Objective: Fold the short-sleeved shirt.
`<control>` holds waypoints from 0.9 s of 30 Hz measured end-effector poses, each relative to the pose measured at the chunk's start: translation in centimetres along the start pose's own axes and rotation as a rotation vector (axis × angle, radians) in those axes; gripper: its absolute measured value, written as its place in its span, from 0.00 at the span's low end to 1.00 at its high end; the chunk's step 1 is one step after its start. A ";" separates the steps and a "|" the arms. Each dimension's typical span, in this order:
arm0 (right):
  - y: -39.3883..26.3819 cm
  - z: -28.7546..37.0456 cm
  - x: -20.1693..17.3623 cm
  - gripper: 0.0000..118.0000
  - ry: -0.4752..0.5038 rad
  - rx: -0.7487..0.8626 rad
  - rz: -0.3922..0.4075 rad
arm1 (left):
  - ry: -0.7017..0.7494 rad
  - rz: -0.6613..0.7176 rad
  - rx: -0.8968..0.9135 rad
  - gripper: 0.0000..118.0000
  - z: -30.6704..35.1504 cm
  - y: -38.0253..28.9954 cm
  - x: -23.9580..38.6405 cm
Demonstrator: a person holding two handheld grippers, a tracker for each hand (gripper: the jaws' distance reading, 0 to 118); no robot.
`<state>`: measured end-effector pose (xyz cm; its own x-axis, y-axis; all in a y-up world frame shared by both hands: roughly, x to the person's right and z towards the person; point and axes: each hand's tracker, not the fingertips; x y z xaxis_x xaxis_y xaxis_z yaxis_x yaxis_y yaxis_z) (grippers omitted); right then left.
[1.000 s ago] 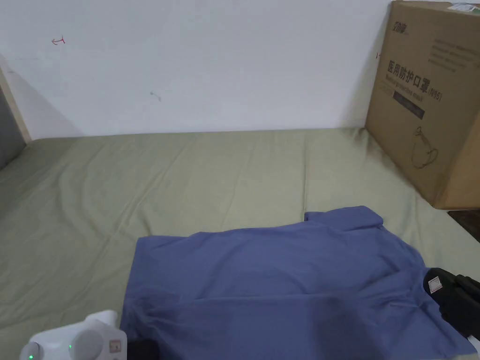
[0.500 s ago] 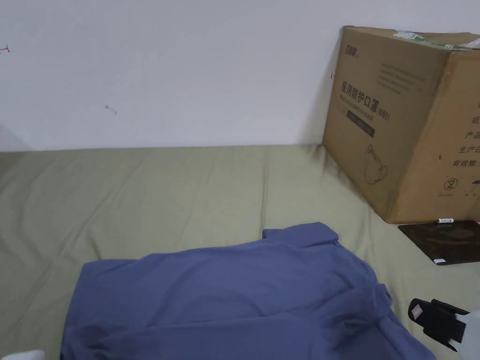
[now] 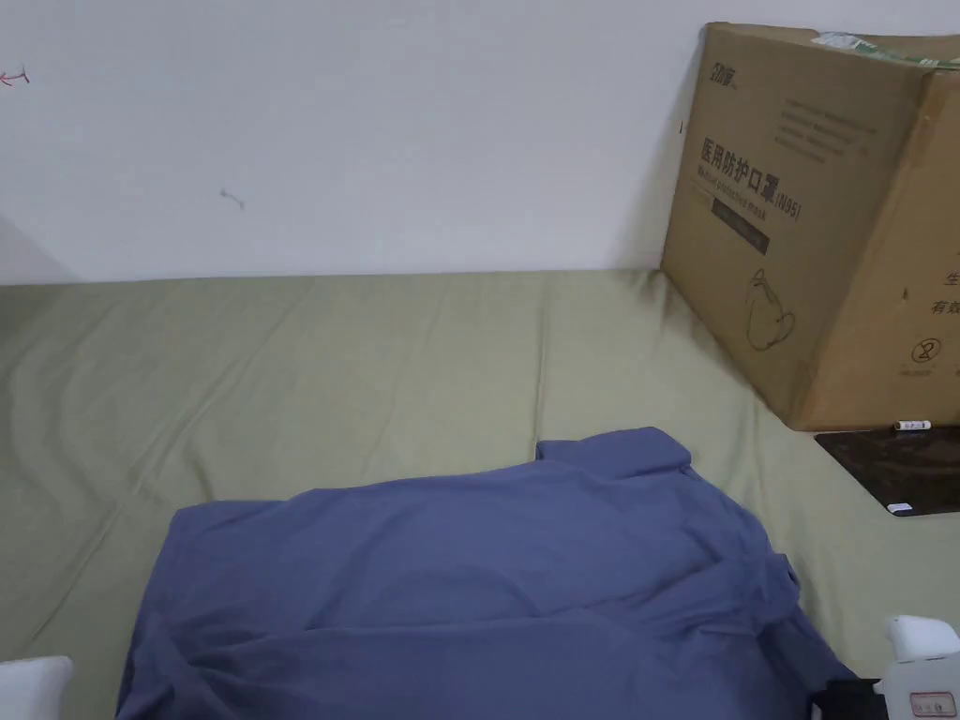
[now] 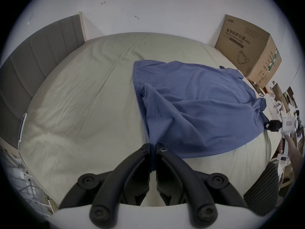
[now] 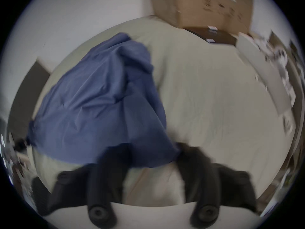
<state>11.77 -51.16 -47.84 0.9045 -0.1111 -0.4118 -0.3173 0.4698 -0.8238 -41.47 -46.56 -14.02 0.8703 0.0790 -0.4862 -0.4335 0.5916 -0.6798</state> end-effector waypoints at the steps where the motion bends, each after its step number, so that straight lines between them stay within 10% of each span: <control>1: -0.1 0.2 -0.2 0.08 0.039 0.003 -0.008 | -0.011 0.013 -0.002 0.04 0.1 0.1 -0.1; 13: -1.8 8.1 2.1 0.07 0.202 0.040 -0.141 | -0.076 0.049 0.032 0.04 4.9 -0.2 -1.2; 22: -6.4 7.9 0.0 0.08 0.081 -0.144 -0.087 | -0.144 -0.015 -0.316 0.16 2.1 -5.2 -3.5; 23: -6.3 7.5 -0.2 0.17 0.067 -0.149 -0.125 | -0.144 0.030 -0.315 0.40 1.9 -5.3 -3.6; 25: -6.3 7.7 -1.5 0.83 0.053 -0.168 -0.182 | -0.092 0.072 -0.292 0.84 2.0 -5.4 -3.4; 27: -5.4 7.6 -1.1 0.95 0.063 -0.195 -0.177 | -0.139 0.109 -0.246 0.85 2.8 -5.5 -3.6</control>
<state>14.64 -46.93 -40.00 0.9332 -0.2337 -0.2731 -0.2102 0.2615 -0.9420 -41.59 -47.88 -7.02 0.8320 0.2503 -0.4951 -0.5547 0.3626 -0.7489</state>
